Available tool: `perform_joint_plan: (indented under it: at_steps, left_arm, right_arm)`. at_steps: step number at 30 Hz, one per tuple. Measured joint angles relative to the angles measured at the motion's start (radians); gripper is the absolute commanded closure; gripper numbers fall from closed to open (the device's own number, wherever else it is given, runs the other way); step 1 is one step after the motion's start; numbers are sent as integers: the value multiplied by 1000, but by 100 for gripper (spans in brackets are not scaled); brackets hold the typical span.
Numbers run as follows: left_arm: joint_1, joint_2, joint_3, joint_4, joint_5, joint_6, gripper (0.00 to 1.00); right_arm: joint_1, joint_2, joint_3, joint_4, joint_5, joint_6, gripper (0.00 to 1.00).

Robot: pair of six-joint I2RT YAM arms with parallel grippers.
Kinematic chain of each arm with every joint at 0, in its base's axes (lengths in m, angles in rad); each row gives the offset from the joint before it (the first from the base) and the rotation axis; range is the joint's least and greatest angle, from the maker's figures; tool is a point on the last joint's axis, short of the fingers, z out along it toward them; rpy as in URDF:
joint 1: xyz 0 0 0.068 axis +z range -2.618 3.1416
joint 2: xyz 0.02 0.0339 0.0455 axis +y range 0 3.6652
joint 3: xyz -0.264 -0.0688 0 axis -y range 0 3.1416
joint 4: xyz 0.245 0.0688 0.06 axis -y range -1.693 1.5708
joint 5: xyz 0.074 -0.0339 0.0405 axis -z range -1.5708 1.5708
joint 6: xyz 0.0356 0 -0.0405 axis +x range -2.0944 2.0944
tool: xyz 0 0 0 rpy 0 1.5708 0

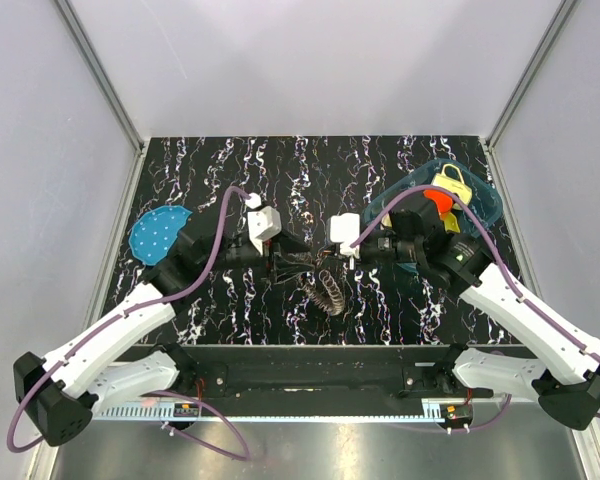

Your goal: Remove the keys from the keyring

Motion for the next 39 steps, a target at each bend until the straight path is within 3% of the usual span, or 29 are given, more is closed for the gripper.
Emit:
perform_joint_plan:
  at_steps: [20, 32, 39]
  left_arm:
    - [-24, 24, 20, -39, -22, 48, 52]
    - [-24, 21, 39, -90, -38, 111, 50]
    - [-24, 50, 68, -98, 5, 133, 53]
  right_arm:
    - [0, 14, 17, 1, -1, 38, 100]
    - [0, 10, 17, -2, -39, -19, 100]
    - [0, 10, 17, -4, -72, -45, 100]
